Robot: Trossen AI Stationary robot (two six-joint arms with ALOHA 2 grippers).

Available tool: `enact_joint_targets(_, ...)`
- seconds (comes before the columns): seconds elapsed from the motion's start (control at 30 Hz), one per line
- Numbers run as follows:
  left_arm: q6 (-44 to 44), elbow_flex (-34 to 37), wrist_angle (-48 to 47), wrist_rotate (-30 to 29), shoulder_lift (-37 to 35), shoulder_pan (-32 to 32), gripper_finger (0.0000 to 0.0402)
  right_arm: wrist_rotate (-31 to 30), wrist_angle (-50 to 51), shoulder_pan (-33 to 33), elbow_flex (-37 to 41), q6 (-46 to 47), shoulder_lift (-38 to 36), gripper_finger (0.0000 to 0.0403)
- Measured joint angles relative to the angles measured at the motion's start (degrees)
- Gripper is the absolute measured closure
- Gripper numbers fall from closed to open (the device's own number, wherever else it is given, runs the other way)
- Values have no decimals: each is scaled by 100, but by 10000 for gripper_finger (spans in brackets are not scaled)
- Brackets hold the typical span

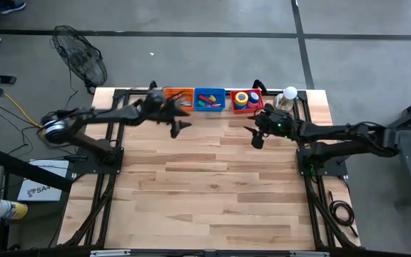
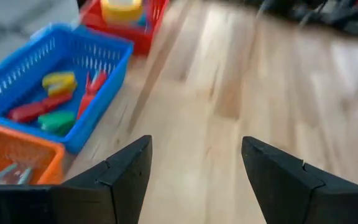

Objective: Pick and place Stapler, Stapler remover, tape
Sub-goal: Return to Home Position

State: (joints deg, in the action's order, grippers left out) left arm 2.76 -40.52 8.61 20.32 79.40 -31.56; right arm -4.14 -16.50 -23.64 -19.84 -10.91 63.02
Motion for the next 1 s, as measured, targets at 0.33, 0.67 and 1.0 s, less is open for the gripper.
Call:
enact_joint_targets(0.33, -1184, 2501, 2344, -1672, -1843, 1136, 156, 1121, 490, -147, 0, 491, -1446, 203)
enact_joint_targets(0.67, -1509, 3888, 3176, -3160, -3275, 2178, 156, 1967, 1223, -595, 6, 853, -2483, 203)
enact_joint_targets(1.0, -1395, 3966, 2098, -3231, -4423, 2184, 156, 2477, 1413, -792, 11, 853, -2593, 203)
